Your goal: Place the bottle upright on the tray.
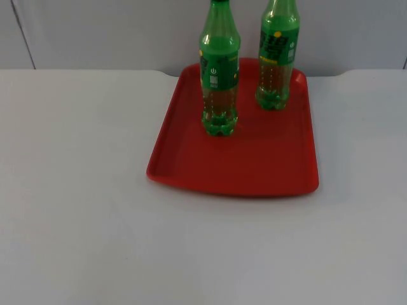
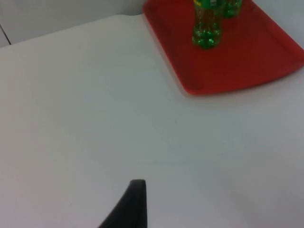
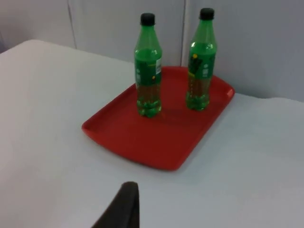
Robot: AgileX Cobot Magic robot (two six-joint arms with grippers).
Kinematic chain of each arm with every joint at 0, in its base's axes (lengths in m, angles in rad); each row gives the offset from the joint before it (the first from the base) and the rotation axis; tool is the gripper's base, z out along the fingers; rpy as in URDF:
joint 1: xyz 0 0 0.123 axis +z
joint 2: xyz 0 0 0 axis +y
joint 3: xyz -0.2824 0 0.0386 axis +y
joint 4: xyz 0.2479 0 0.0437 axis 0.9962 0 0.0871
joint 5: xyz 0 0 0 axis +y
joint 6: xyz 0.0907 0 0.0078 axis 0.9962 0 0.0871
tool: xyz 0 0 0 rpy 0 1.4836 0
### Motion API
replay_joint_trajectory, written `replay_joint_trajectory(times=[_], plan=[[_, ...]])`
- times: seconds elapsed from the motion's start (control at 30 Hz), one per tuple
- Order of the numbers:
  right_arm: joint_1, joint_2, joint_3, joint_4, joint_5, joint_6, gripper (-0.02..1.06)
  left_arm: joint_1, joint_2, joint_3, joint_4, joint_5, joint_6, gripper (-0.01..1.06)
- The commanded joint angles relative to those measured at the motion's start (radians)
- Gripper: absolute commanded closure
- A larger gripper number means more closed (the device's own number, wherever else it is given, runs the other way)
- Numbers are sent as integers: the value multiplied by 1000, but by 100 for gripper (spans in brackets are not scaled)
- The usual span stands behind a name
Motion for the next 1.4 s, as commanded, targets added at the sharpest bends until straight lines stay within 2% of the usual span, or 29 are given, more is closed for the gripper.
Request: replay_joint_trajectory(times=[0.0,0.17,0.33,1.37], plan=[[-2,-8,24,-26,24,37,-1,-2,-4,6,6,-8,-7,0],[0,-8,74,-34,49,41,-1,-2,-4,6,6,-8,-7,0],[0,-8,108,-83,77,46,-1,-2,-4,6,6,-8,-7,0],[0,-8,108,-71,77,26,-1,-2,-4,6,6,-8,-7,0]])
